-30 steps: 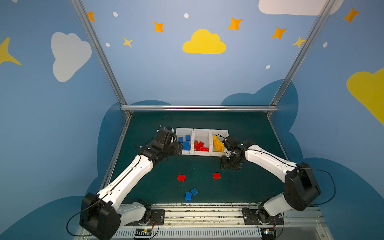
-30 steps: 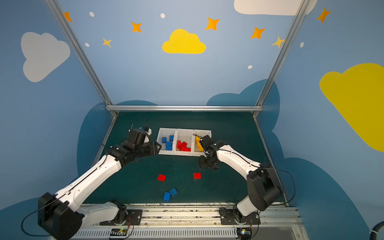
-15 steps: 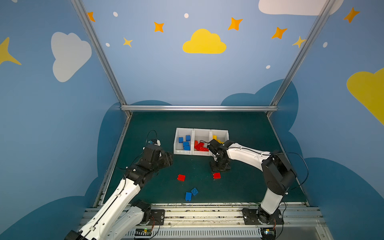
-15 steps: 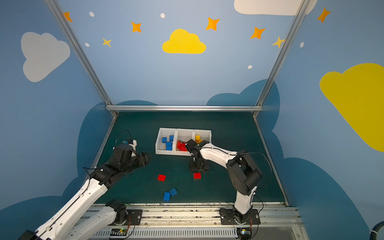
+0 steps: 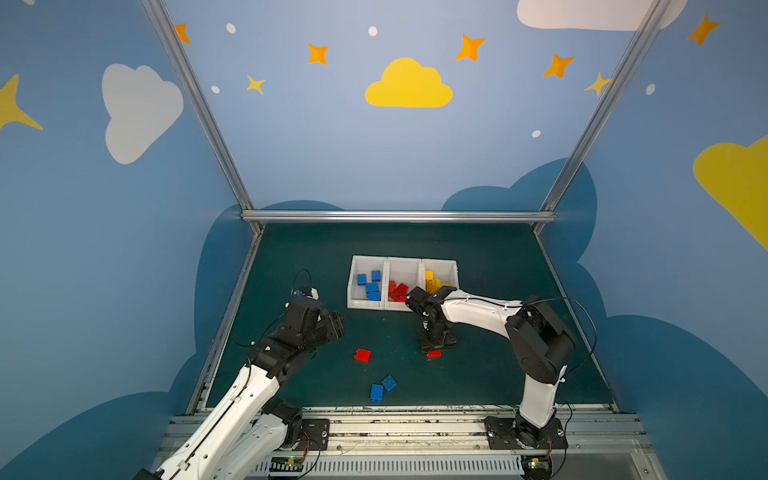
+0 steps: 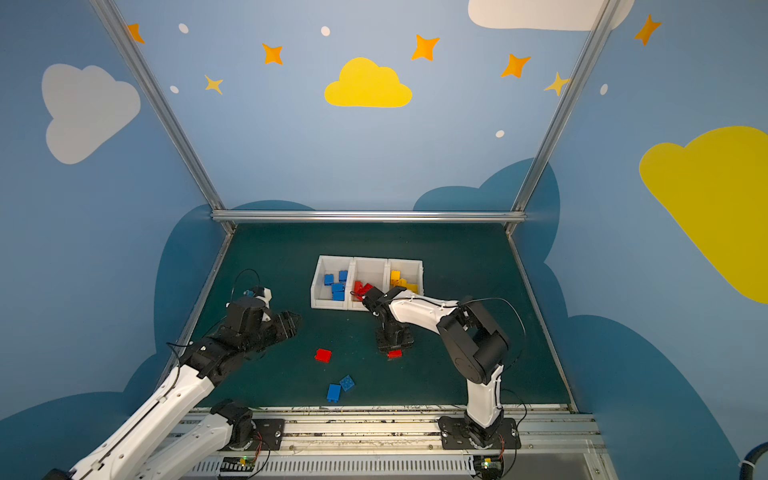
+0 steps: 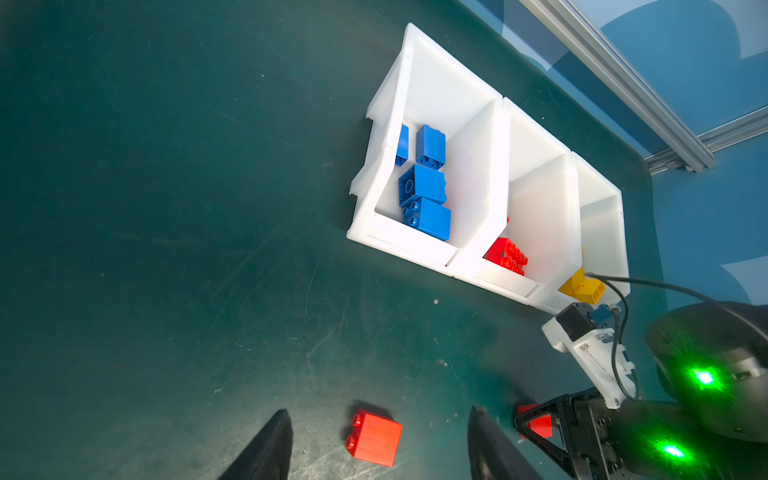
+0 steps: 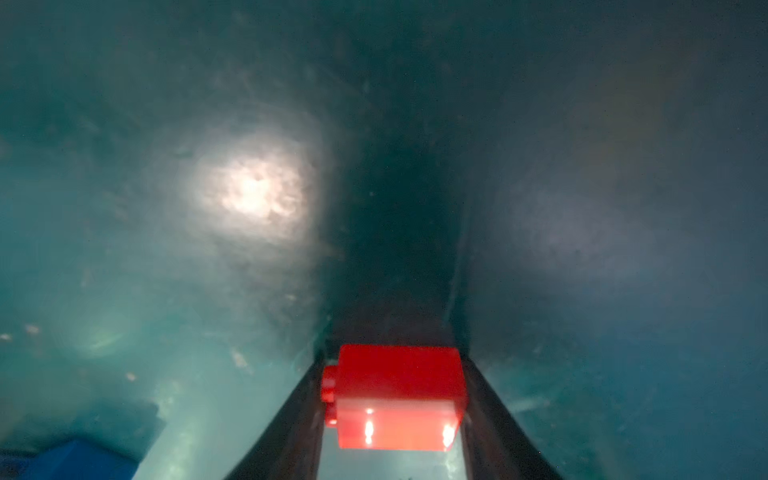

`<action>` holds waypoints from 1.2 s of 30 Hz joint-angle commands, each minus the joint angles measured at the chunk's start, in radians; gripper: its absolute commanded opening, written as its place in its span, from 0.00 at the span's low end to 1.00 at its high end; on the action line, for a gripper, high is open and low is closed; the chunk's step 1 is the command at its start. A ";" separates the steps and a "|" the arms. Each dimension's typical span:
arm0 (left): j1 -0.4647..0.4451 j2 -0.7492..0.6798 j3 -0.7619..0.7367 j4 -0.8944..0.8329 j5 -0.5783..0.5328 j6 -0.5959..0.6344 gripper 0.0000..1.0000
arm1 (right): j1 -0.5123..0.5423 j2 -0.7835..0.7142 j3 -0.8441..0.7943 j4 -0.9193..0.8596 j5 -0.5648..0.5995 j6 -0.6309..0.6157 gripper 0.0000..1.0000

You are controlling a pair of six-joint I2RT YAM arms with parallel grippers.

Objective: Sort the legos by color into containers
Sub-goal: 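Carry the red brick with the right gripper into the red compartment, release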

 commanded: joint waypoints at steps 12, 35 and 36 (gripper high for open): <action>0.006 -0.084 -0.041 -0.040 -0.012 -0.024 0.68 | 0.017 -0.017 0.182 -0.116 0.026 -0.080 0.36; 0.008 -0.274 -0.140 -0.117 0.052 -0.079 0.68 | -0.183 0.455 1.158 -0.293 0.070 -0.328 0.50; 0.008 -0.276 -0.143 -0.120 0.052 -0.082 0.68 | -0.182 0.453 1.158 -0.291 0.064 -0.332 0.53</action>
